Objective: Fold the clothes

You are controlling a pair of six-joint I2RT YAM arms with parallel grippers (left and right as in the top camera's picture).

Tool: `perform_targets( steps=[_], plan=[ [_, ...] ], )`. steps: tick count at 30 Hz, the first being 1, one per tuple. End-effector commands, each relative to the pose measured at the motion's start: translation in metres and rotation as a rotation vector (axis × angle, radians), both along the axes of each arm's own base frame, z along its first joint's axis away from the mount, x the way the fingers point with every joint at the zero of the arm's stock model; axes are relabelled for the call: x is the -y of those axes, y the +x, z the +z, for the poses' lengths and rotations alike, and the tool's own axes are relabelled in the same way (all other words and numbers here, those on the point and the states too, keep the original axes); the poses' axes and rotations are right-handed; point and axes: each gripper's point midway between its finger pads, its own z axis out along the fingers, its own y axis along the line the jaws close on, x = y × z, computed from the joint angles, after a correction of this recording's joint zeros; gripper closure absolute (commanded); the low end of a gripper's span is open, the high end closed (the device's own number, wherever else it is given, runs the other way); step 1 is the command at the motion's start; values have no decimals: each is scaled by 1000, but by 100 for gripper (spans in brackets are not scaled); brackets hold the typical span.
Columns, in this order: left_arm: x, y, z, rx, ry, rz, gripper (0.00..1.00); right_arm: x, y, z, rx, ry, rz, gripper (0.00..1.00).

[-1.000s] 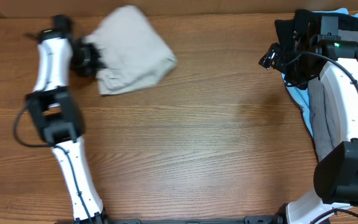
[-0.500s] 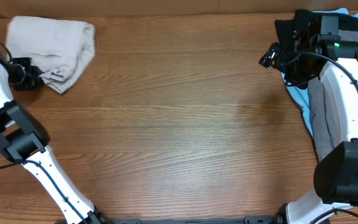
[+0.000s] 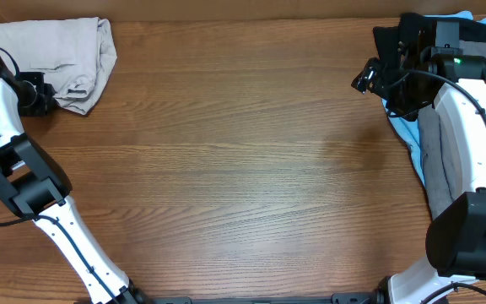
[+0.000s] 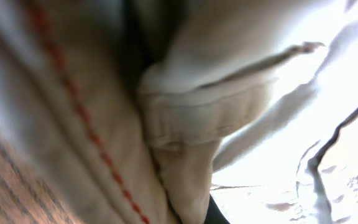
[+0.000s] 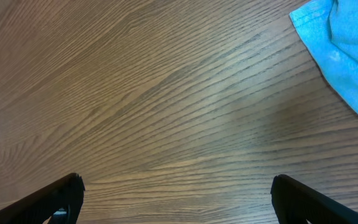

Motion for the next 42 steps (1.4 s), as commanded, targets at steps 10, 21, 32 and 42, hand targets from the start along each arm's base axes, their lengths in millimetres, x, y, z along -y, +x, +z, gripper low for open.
perform_targets(
  steps=[10,21,32,42],
  plan=[
    [24,-6,-14,-21,156,-436,96,2,4,7,30,-10,-1,0],
    [22,-3,-2,23,144,-436,8,2,5,8,33,-10,-1,0],
    [-7,-57,108,55,110,-315,0,1,5,8,34,-6,1,0],
    [39,-110,274,252,256,-398,0,-3,-4,91,242,-46,63,0]
  ],
)
